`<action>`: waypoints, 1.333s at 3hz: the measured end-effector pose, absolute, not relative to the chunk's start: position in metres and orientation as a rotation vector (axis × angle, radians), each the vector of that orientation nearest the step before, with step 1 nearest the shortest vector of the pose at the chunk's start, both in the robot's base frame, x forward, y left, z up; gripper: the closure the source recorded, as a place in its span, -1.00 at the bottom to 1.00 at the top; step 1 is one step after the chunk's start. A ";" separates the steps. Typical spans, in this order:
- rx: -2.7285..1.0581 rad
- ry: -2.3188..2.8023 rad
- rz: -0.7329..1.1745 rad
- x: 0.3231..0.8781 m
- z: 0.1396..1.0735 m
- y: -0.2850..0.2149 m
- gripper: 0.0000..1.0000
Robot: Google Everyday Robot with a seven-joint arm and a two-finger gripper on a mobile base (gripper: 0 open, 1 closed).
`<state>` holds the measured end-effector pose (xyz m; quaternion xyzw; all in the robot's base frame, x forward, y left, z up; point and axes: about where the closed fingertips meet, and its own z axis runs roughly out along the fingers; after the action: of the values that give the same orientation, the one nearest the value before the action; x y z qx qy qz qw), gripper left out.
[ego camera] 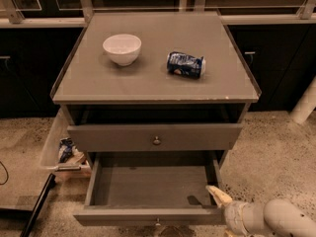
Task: Open middle drawer
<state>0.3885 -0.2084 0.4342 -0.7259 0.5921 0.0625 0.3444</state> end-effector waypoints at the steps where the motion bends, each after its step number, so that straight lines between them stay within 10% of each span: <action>1: -1.895 1.540 0.173 0.388 0.429 -0.205 -1.00; 4: -1.991 1.456 -0.019 0.407 0.501 -0.191 -1.00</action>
Offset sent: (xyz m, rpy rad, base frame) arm 0.0096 0.0122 0.0042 -0.0343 0.0129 0.0298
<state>0.4073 -0.1910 0.5015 -0.7616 0.5570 -0.0072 0.3311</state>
